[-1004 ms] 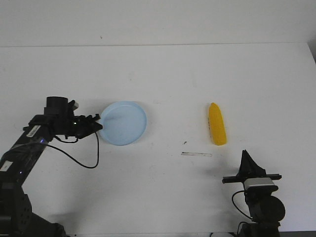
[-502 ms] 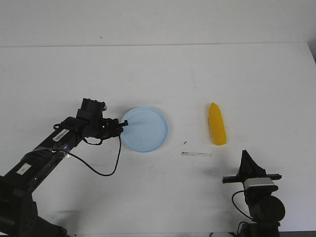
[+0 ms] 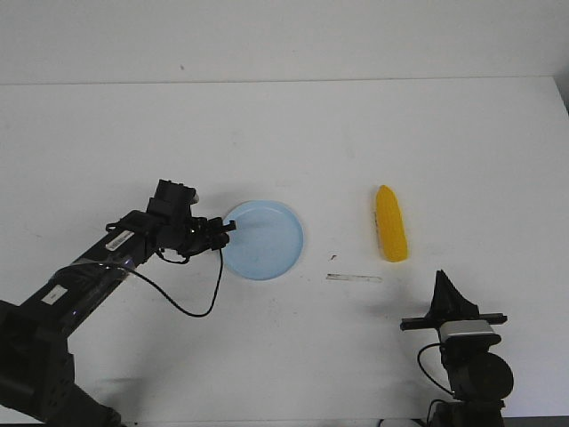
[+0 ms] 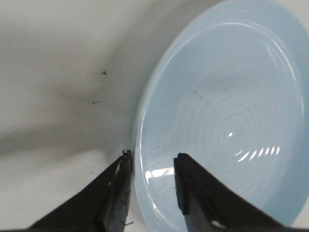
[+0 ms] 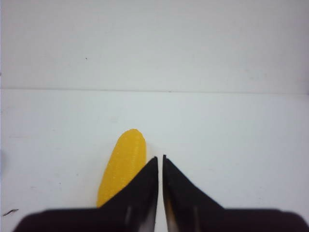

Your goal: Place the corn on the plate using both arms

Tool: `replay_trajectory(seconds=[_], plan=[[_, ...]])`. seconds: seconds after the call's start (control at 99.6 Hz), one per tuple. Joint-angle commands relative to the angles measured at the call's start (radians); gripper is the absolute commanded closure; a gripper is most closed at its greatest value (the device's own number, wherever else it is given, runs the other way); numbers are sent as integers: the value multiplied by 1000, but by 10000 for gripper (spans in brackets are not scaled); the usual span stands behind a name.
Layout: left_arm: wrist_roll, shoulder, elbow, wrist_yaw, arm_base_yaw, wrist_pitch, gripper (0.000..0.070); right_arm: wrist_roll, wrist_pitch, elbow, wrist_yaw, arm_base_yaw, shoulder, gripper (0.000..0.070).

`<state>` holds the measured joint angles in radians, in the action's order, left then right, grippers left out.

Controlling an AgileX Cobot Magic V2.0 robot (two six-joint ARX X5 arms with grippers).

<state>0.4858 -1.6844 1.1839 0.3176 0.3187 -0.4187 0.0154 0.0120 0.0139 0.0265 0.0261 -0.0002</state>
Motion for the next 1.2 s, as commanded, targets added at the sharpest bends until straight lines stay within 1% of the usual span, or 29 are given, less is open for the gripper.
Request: replay_trajectory(seconds=[0.0,0.1,0.171,0.331,0.452,0.552,0.642,0.743,0.843,0.974,1.024,1.114,1.195], plan=[[-1,-14,15,4,2,2,494,10,11,-2,0,2,2,685],[-37,50,15,3,-1,2,495,10,11,-2,0,2,2,686],[-63,87,15,-13,-8,3,495,10,11,-2,0,2,2,686],[-127,208,15,-130,-27,6,497,10,11,-2,0,2,2,685],[-188,308,9,-194,-60,29,510,10,11,-2,0,2,2,685],[-267,401,-23,-196,-103,88,587,10,11,-2,0,2,2,686],[-313,493,-72,-196,-149,155,590,10,11,-2,0,2,2,685],[-341,602,-149,-197,-206,235,597,10,11,-2,0,2,2,685],[-348,723,-249,-198,-264,330,700,10,11,-2,0,2,2,685],[-354,890,-380,-198,-329,424,700,10,11,-2,0,2,2,685],[-388,948,-419,-198,-349,428,700,10,11,-2,0,2,2,685],[-473,1069,-503,-198,-387,428,699,10,11,-2,0,2,2,685],[-494,1181,-576,-198,-410,428,699,10,11,-2,0,2,2,685]])
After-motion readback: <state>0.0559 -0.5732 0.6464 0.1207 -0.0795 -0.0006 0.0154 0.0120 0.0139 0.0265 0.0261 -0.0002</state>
